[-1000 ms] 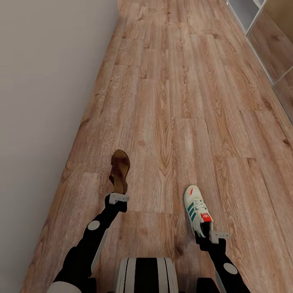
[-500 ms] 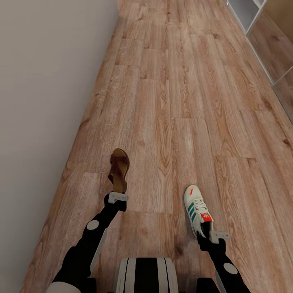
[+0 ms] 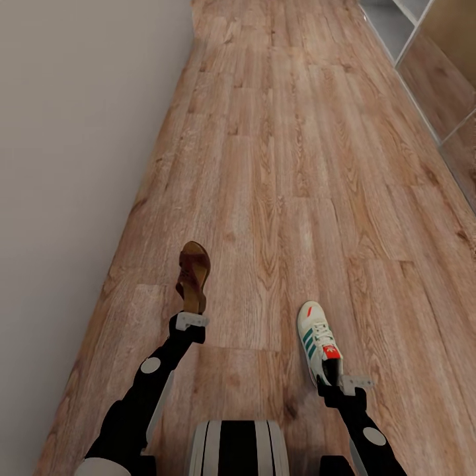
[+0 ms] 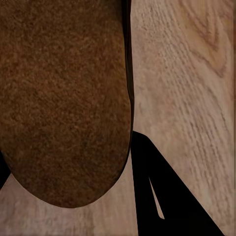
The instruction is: Pick up the two gym shoes and the two sandals from the corridor floor and place them onto the hallstand (shoe rack) in the corridor, making sure they are on the rack and not on the floor. Arrange them so the two gym shoes are next to each other and the two sandals are next to each other.
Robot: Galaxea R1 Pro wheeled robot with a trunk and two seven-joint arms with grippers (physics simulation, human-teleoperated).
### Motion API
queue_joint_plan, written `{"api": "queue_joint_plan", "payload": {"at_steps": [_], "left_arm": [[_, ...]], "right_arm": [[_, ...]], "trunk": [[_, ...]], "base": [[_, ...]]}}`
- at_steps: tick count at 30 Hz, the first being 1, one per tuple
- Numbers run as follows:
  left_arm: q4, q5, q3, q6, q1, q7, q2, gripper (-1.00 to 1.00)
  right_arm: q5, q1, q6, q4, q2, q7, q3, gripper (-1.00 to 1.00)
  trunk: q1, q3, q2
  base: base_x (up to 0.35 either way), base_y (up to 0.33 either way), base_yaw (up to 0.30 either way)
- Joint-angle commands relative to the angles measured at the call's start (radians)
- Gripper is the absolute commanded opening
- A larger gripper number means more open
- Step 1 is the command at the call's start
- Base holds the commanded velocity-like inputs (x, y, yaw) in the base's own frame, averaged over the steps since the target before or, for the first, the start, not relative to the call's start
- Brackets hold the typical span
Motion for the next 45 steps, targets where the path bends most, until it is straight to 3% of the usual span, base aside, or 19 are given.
{"api": "queue_joint_plan", "payload": {"at_steps": [1, 35, 38, 45], "left_arm": [[-0.002, -0.014, 0.001, 0.005, 0.0, -0.006, -0.001, -1.0], [0.002, -0.012, 0.013, 0.005, 0.001, -0.005, 0.008, -1.0], [0.011, -0.012, 0.052, 0.005, 0.001, -0.006, 0.011, -1.0], [0.016, -0.012, 0.077, 0.006, 0.016, 0.002, 0.013, -1.0]], "right_arm": [[0.01, 0.0, -0.003, 0.0, 0.0, 0.001, -0.002, -1.0], [0.01, 0.0, -0.006, -0.003, 0.006, 0.002, -0.001, -1.0], [0.009, 0.0, -0.006, -0.007, 0.007, 0.002, 0.0, -1.0], [0.01, 0.0, -0.006, -0.002, 0.006, 0.002, 0.0, -1.0]], "trunk": [[-0.001, 0.003, 0.0], [-0.016, 0.135, 0.008], [-0.017, 0.147, 0.009], [-0.02, 0.179, 0.01]], "base": [[0.0, 0.0, 0.0], [0.0, 0.0, 0.0], [0.0, 0.0, 0.0], [0.0, 0.0, 0.0]]}}
